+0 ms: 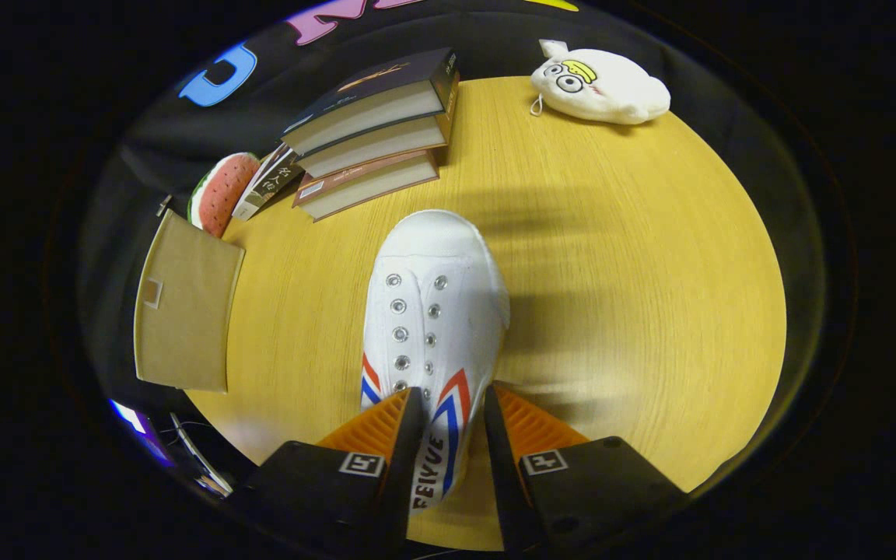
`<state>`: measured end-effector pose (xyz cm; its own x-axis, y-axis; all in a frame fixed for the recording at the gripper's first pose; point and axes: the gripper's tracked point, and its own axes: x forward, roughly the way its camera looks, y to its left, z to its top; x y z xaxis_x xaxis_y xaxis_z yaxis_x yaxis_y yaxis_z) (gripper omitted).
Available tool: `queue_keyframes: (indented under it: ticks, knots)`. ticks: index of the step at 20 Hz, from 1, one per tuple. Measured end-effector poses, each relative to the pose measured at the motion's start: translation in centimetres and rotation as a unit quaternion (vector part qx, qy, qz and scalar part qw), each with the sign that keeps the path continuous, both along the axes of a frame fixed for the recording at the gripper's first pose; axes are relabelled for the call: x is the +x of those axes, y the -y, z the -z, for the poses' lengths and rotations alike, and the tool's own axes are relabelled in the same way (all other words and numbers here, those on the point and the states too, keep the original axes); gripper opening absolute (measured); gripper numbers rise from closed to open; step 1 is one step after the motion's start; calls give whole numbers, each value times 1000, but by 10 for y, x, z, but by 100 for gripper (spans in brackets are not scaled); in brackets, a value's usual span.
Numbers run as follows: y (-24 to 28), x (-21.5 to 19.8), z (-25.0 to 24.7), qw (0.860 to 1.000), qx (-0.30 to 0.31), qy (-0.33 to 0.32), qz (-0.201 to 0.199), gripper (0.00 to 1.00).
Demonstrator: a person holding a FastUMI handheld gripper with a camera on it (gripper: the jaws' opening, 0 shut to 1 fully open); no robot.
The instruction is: Open the storage box then place both shoes into the box .Put the left shoe in first, then the right shoe, with the right side of both shoes facing outward in a uniform manner.
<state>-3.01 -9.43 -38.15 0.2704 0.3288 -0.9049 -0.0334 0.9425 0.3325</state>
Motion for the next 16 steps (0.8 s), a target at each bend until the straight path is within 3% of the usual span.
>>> queue_keyframes:
  ticks: [4,5,9,16]
  knots:
    - [3,-1,-2,999,23,-15,30,40]
    - [2,0,1,999,31,-15,40,31]
    - [5,1,-5,995,68,-29,68,11]
    - [-3,-7,-26,992,79,-32,97,10]
